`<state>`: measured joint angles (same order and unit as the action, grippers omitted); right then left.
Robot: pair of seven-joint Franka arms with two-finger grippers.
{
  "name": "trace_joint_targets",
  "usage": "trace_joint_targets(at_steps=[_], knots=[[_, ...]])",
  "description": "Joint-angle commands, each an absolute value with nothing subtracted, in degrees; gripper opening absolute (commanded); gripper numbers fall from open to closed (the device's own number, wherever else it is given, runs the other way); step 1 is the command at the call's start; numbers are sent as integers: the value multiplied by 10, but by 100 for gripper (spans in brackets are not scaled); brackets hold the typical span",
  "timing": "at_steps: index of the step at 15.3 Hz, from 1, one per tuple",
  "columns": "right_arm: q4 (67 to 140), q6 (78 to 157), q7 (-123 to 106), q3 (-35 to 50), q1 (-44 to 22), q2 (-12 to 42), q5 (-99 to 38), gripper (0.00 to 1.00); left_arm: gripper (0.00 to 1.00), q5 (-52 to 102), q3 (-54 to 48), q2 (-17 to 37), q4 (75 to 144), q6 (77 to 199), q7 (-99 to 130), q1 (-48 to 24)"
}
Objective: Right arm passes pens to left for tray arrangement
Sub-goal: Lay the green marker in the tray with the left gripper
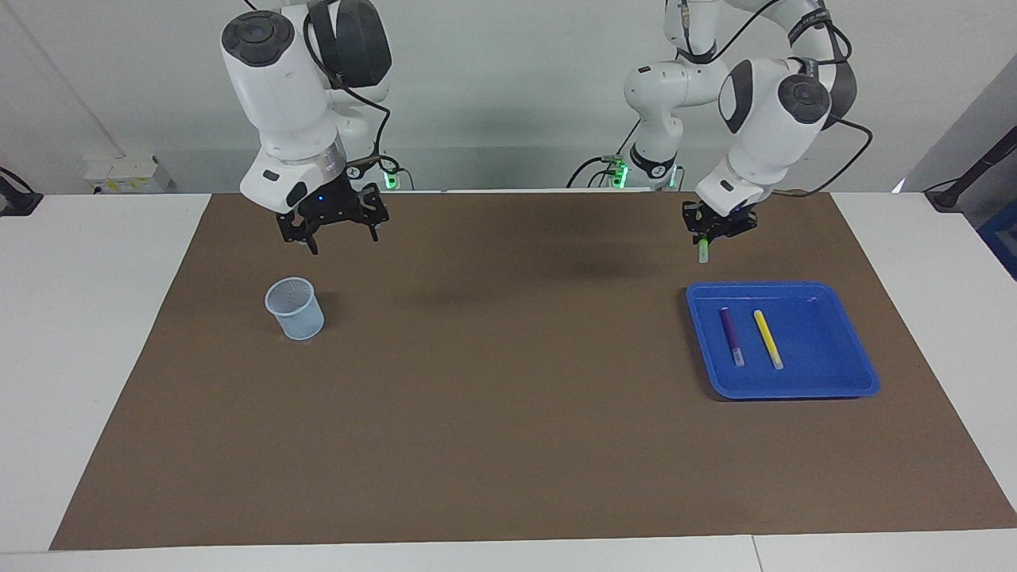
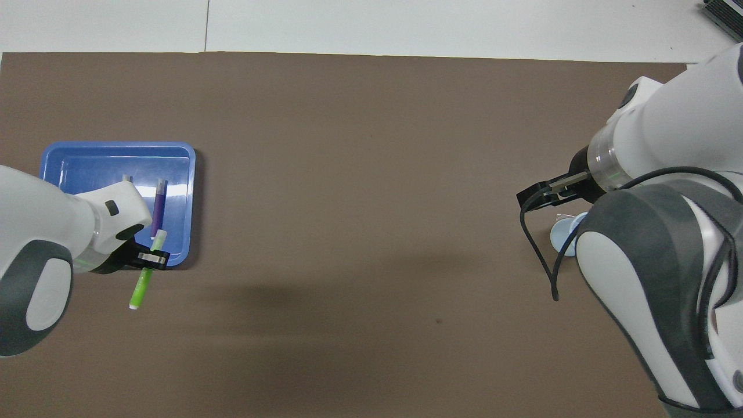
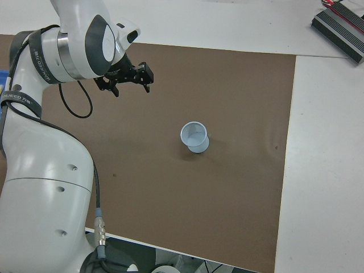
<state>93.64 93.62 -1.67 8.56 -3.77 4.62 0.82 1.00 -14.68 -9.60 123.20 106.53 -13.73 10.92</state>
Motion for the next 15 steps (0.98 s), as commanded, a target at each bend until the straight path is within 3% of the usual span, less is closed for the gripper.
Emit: trace_joint_targets(at_steps=[1, 6, 10, 15], knots=[[937, 943, -33, 82, -31, 46, 16, 100, 0, -21, -151, -63, 1240, 1120, -165, 144], [940, 916, -34, 43, -29, 44, 15, 100, 0, -81, -151, 14, 1231, 1223, -169, 192], [911, 865, -32, 49, -33, 44, 5, 100, 0, -107, -151, 88, 1182, 1252, -168, 212], [939, 854, -33, 52, -33, 28, 4, 100, 0, -123, -150, 163, 1132, 1292, -166, 240]])
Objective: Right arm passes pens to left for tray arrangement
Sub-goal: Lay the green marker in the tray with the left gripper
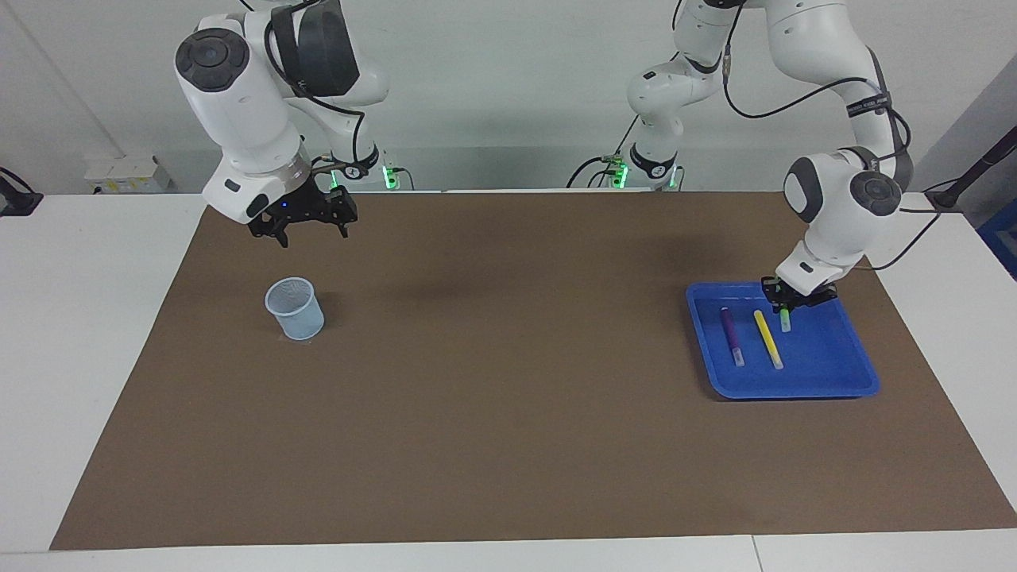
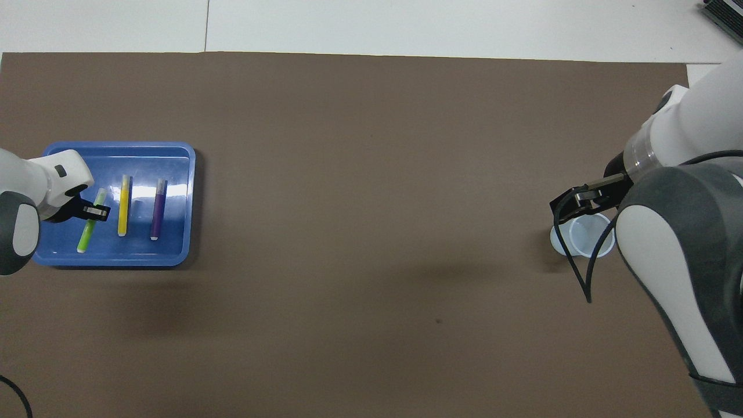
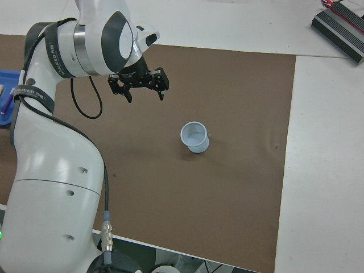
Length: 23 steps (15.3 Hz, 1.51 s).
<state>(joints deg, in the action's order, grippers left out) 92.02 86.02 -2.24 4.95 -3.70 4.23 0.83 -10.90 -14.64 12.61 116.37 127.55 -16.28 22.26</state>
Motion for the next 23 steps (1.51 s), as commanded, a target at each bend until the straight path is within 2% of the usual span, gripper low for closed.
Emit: trace_joint_targets(at_steps=[1, 3, 6, 13, 14, 15, 16, 20, 23], knots=[[942, 849, -33, 51, -34, 26, 4, 100, 0, -121, -150, 168, 1132, 1303, -160, 245], [944, 830, -30, 52, -35, 17, 5, 100, 0, -120, -151, 175, 1138, 1324, -89, 265], [992, 841, -31, 51, -33, -5, 5, 100, 0, -119, -150, 179, 1141, 1338, -59, 271], [988, 876, -33, 51, -26, -4, 3, 100, 1, -119, -150, 203, 1172, 1428, -48, 272], [985, 876, -33, 49, -26, -6, 2, 100, 28, -119, -150, 203, 1172, 1429, -49, 272], [986, 876, -33, 49, -27, -11, 1, 100, 59, -119, -150, 203, 1172, 1429, -48, 272], [986, 876, -32, 49, -27, -11, 1, 100, 100, -119, -151, 203, 1171, 1427, -48, 271], [988, 940, -34, 48, -27, -3, 0, 100, 100, -118, -151, 204, 1165, 1421, -48, 271], [984, 934, -31, 40, -27, 35, 0, 100, 100, -117, -153, 208, 1135, 1382, -50, 271]])
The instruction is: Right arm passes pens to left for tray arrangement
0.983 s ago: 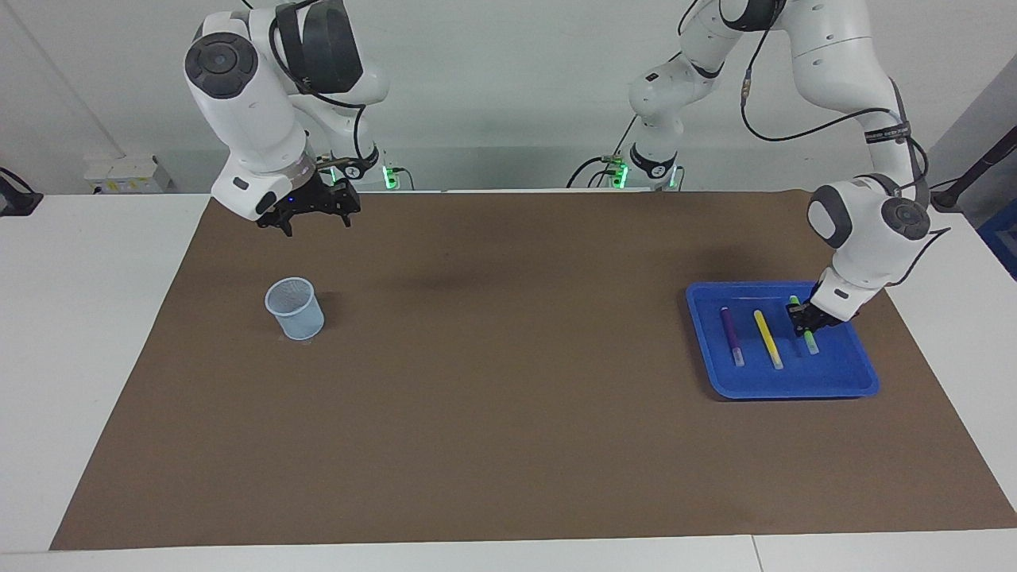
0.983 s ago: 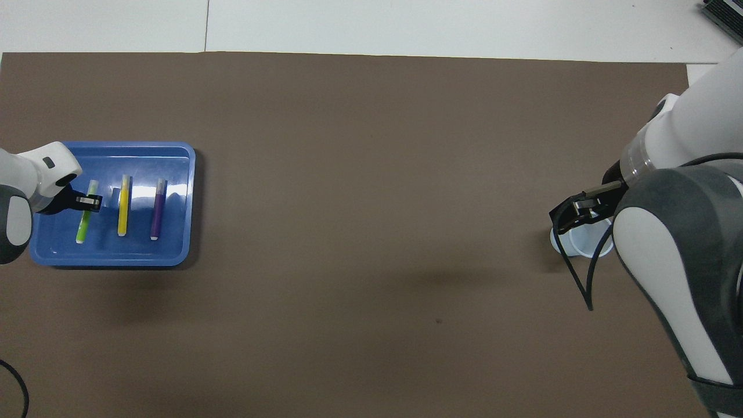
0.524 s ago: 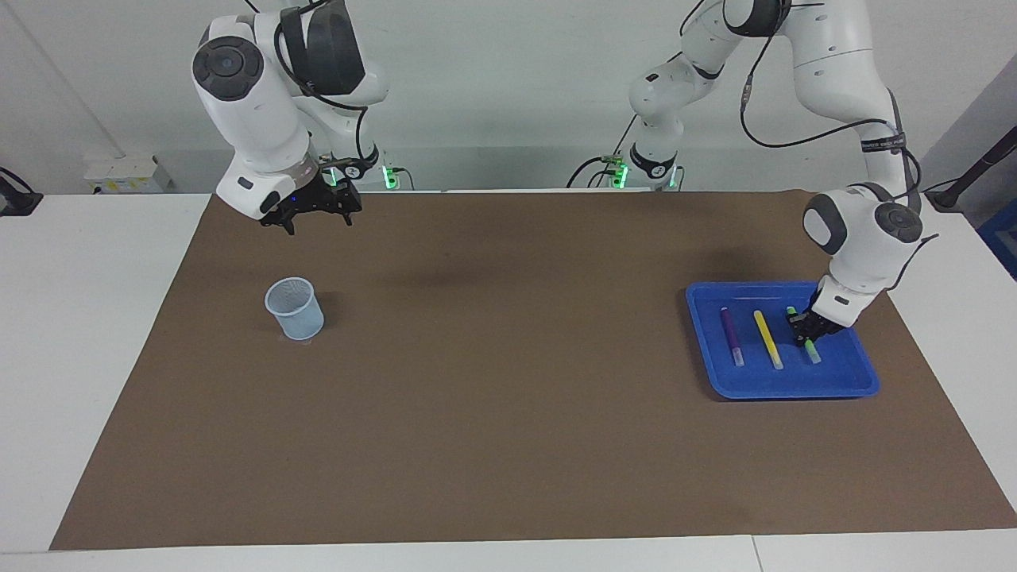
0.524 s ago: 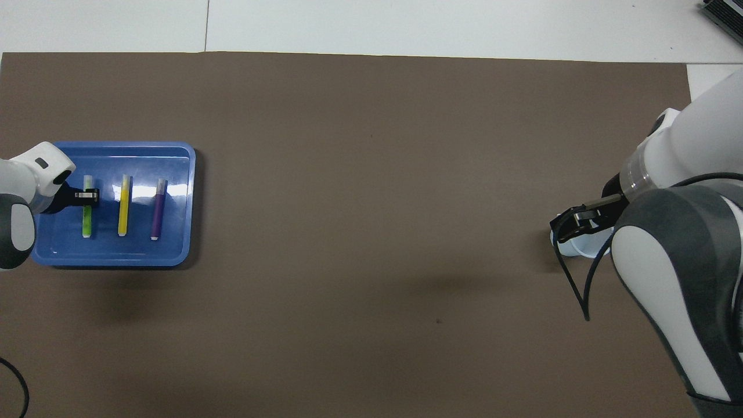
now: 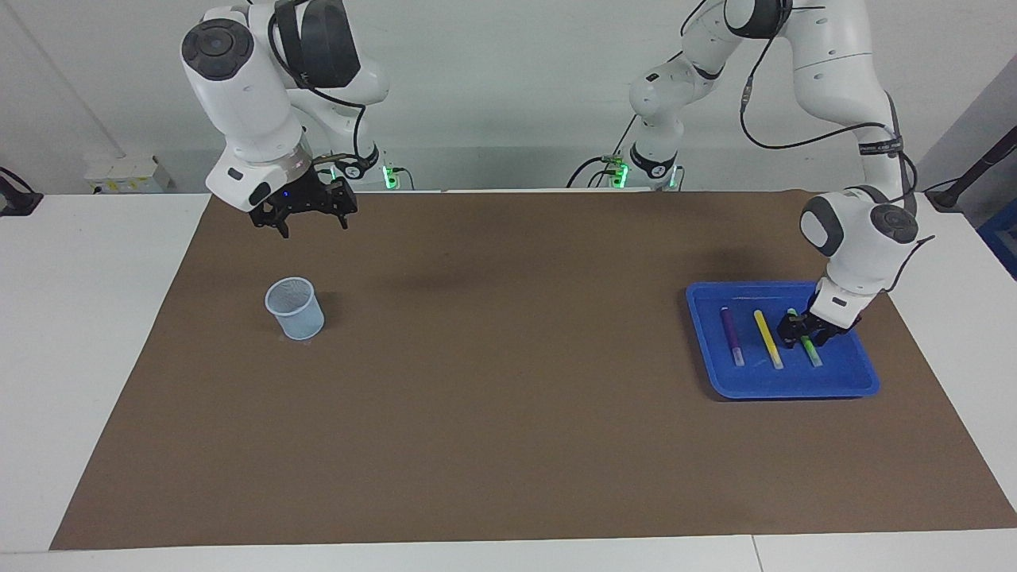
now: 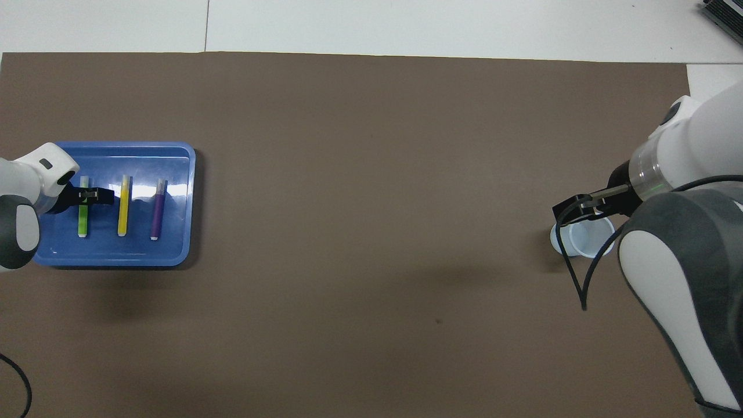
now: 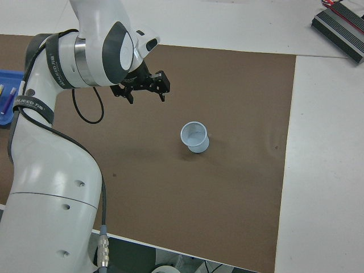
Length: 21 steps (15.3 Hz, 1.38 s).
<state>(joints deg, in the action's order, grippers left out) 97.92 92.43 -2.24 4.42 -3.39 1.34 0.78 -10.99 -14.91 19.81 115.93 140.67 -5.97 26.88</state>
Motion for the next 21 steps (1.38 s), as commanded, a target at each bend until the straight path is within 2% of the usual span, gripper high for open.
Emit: trace_joint_targets(at_steps=[1, 5, 8, 10, 12, 16, 21], knots=[[983, 933, -33, 36, -27, 31, 0, 100, 100, -113, -154, 208, 1116, 1357, -50, 270], [968, 921, -31, 43, -28, 9, 1, 100, 100, -64, -155, 200, 1049, 1250, -49, 261], [888, 874, -28, 38, -27, 22, 0, 100, 100, -62, -163, 183, 999, 1175, -47, 258], [895, 903, -21, 33, -26, 23, 1, 100, 100, -62, -170, 164, 981, 1150, -47, 251], [907, 927, 17, -7, -21, 22, -1, 100, 100, -62, -173, 147, 976, 1148, -44, 235], [910, 907, 21, -19, -20, 17, -2, 100, 100, -62, -184, 118, 970, 1130, -43, 224], [897, 907, 25, -9, -21, 19, -4, 100, 100, -44, -213, 99, 911, 1033, 17, 223]])
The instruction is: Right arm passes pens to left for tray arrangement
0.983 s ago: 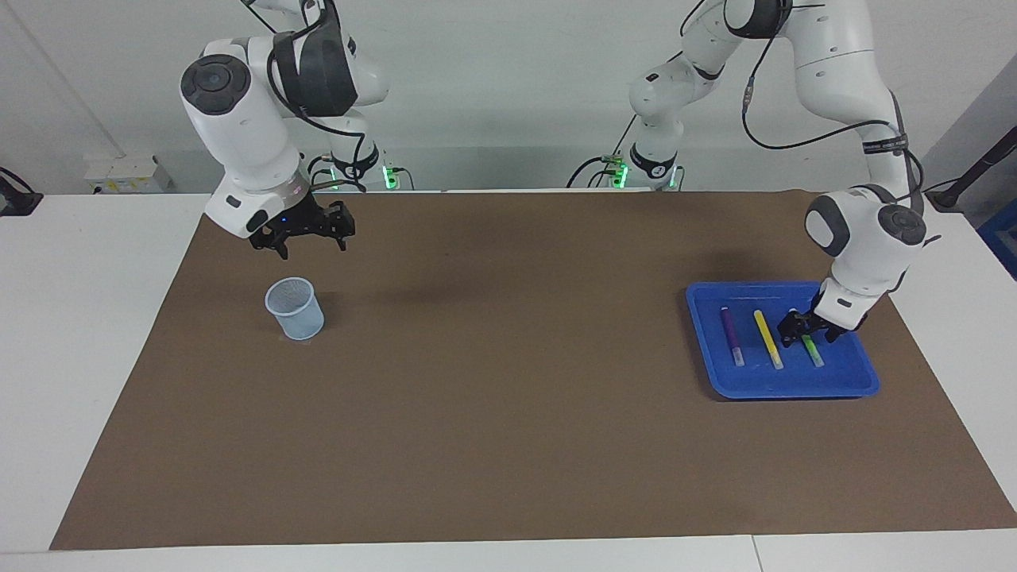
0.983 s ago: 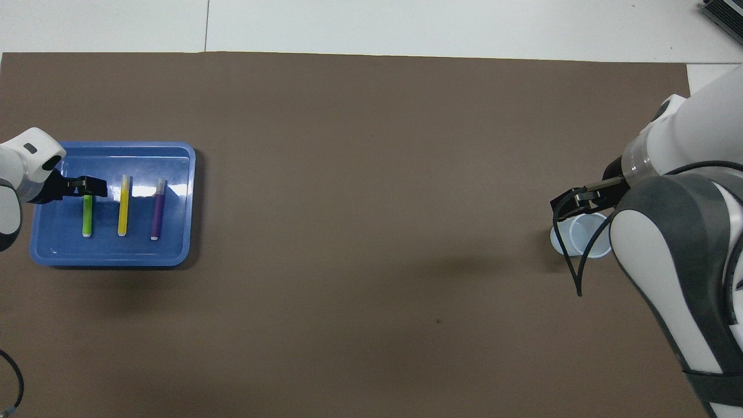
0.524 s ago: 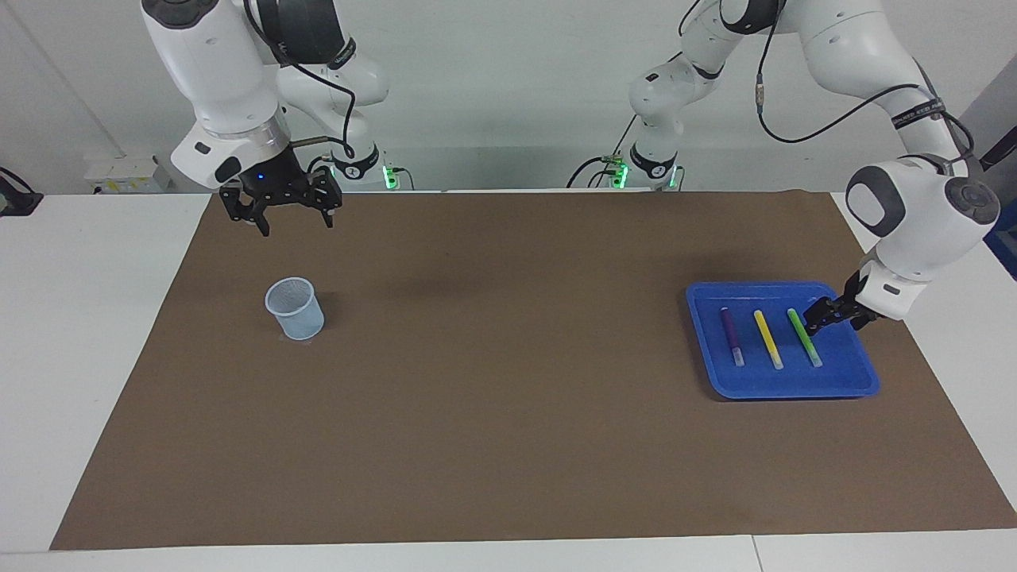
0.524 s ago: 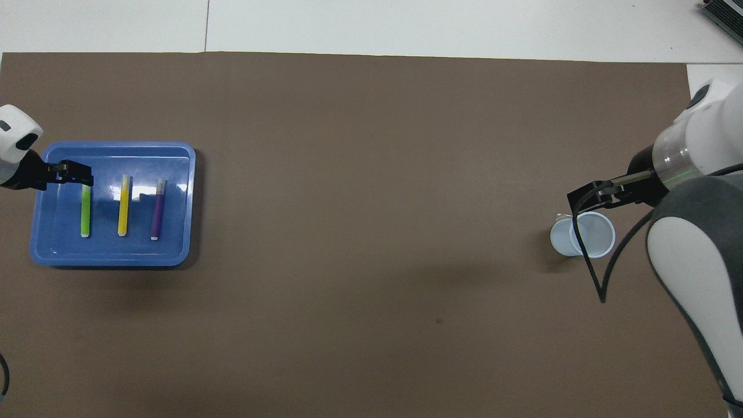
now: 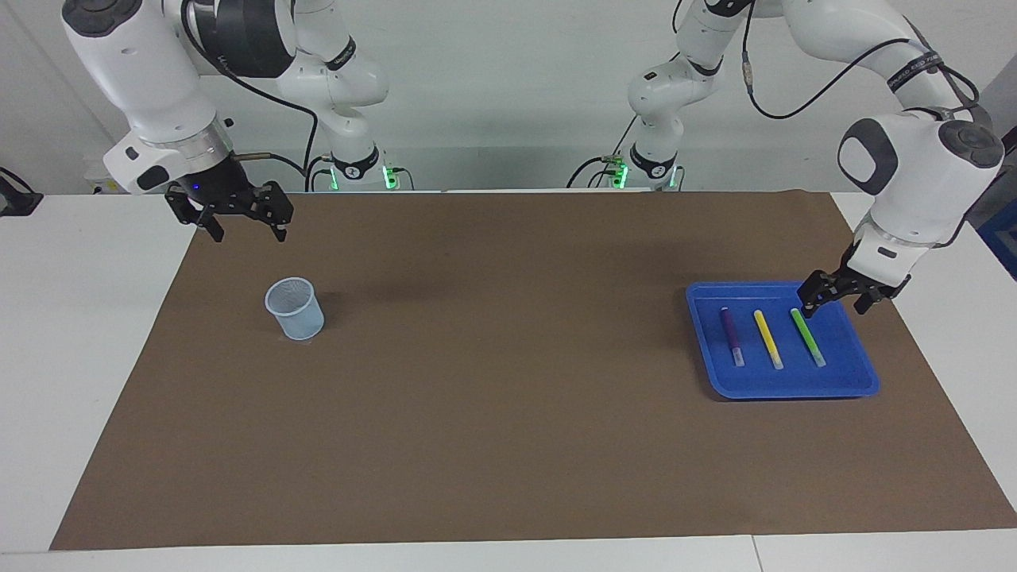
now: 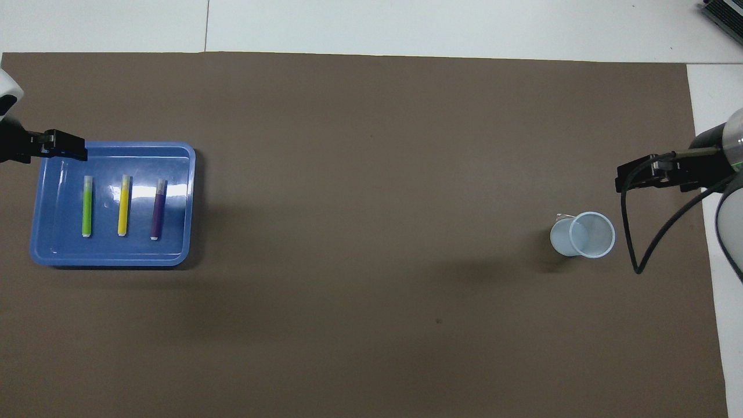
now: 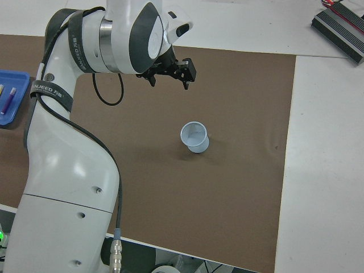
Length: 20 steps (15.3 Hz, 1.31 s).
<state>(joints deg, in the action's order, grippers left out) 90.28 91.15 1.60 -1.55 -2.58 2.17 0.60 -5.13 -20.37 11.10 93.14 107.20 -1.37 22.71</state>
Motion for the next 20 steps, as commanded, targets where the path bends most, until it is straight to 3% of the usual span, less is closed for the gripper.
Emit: trace_joint_targets(at_steps=[1, 6, 12, 17, 20], knots=[[897, 906, 25, -9, -21, 18, -4, 100, 100, -43, -222, 78, 915, 1024, 22, 226], [911, 905, 27, -19, -20, 9, -5, 100, 100, -34, -198, 21, 911, 948, 21, 194], [916, 913, 80, -31, -23, 9, -15, 100, 100, 24, 50, -38, 913, 890, 18, -18], [915, 913, 17, -37, -19, 11, -16, 100, 100, 24, 49, -39, 917, 896, 11, -22], [915, 909, 15, -40, -11, 10, -16, 100, 100, 23, 45, -53, 953, 935, 13, -30]])
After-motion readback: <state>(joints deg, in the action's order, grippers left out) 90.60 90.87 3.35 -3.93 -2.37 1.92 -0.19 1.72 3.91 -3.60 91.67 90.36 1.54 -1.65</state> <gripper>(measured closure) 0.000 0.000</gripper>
